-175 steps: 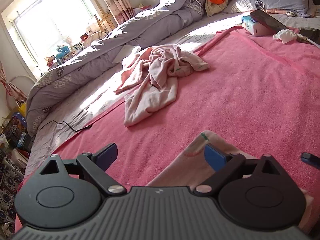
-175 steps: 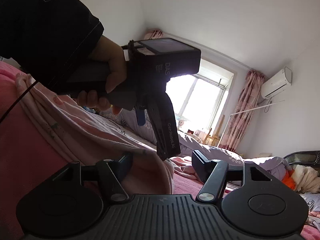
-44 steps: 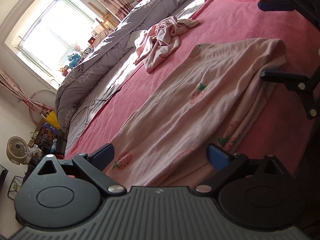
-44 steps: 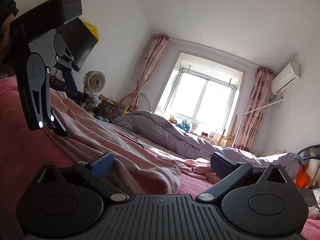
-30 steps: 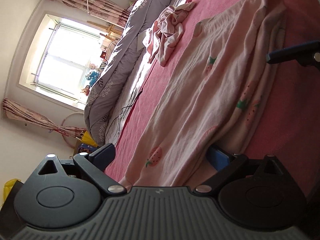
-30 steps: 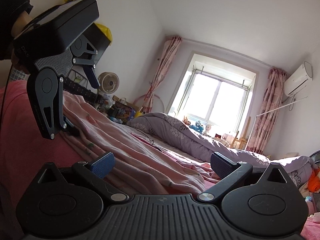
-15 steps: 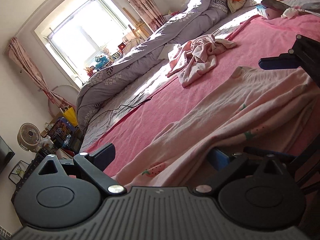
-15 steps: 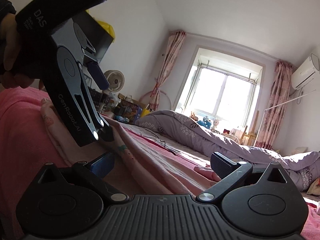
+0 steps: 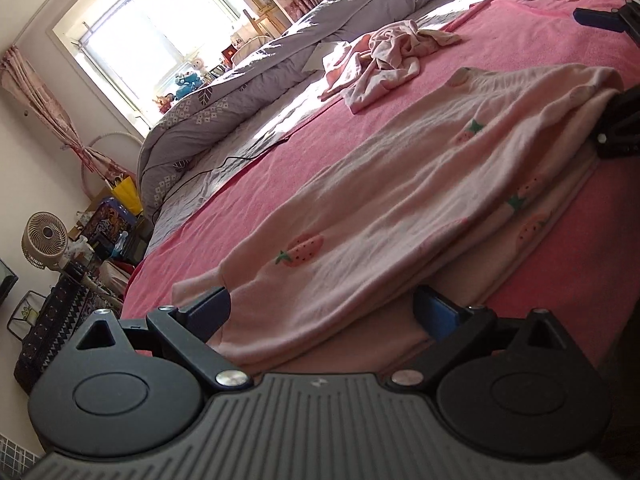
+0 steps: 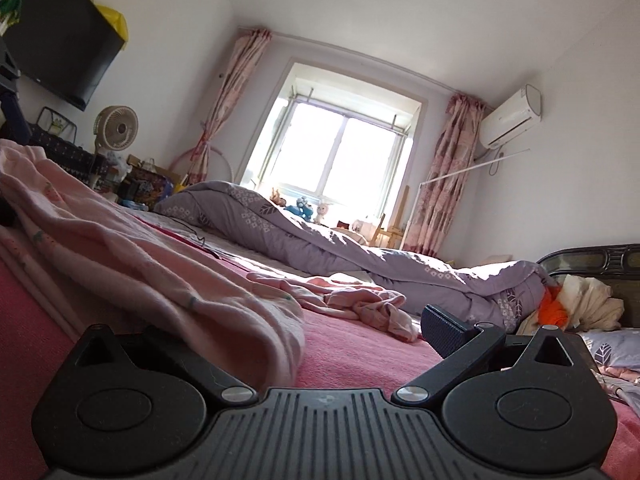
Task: Fold clothes
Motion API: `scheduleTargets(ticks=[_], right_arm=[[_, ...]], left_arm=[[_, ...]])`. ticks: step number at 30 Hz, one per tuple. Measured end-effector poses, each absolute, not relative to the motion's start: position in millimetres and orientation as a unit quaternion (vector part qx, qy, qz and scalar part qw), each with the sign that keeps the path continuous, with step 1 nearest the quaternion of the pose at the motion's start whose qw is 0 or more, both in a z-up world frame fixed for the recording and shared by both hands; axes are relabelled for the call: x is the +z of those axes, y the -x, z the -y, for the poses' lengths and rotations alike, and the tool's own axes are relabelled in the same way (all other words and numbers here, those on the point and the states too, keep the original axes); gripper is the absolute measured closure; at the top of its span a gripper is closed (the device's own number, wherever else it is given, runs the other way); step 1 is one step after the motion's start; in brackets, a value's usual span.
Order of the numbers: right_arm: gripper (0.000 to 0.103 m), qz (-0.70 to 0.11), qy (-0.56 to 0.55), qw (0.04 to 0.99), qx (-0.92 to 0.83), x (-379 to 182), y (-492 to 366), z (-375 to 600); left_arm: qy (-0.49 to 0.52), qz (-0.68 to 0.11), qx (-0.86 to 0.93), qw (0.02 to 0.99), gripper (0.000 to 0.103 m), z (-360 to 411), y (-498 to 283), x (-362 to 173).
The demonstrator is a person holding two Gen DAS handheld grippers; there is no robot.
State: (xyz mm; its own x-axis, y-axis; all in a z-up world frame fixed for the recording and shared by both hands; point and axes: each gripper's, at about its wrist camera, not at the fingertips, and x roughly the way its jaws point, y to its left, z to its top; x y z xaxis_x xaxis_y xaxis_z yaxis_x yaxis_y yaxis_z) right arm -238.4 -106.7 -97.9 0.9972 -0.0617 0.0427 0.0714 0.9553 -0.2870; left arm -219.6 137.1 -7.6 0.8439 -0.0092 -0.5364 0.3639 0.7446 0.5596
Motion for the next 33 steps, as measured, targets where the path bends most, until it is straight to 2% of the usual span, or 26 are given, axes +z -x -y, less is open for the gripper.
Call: scheduleTargets(ticks=[3,6,10,12,18,20,24,30,33], right_arm=[[0.0,0.011,0.128,0.991,-0.022,-104.2,236.5,124.1],[0.0,0.022,0.125,0.992,-0.026,-109.4,236.0,123.4],[0.0,0.025,0.115,0.993,-0.022,-111.7,235.3,125.7],[0.0,0.027,0.116,0.993,-0.02,-111.6,234.8,125.9],[0.0,0.033,0.135,0.99,-0.015,-112.6,238.3,131.3],[0.0,0.035,0.148,0.988,-0.008,-113.9,240.6,135.3],[0.0,0.031,0.123,0.992,0.013,-116.6,237.0,145.1],[0.0,0.032,0.104,0.994,0.02,-116.8,236.0,147.6],[0.0,0.04,0.106,0.994,0.006,-113.2,236.5,140.2]], left_arm=[[-0.312,-0.263,-0.095,0.908,0.003,-149.5,225.9,9.1],[-0.259,-0.23,-0.108,0.932,0.003,-150.4,219.9,49.3],[-0.246,-0.187,-0.163,0.937,0.003,-106.9,186.5,80.3],[-0.278,-0.183,-0.19,0.924,0.003,-70.5,165.6,73.5],[-0.393,-0.211,-0.178,0.877,0.003,11.3,118.9,-1.8],[-0.37,-0.24,-0.173,0.881,0.003,-7.2,112.1,-17.6],[-0.227,-0.305,-0.153,0.912,0.002,-78.0,107.9,-1.9],[-0.303,-0.238,0.099,0.917,0.004,-165.0,162.7,20.8],[-0.293,-0.244,0.133,0.915,0.004,-191.9,176.2,16.0]])
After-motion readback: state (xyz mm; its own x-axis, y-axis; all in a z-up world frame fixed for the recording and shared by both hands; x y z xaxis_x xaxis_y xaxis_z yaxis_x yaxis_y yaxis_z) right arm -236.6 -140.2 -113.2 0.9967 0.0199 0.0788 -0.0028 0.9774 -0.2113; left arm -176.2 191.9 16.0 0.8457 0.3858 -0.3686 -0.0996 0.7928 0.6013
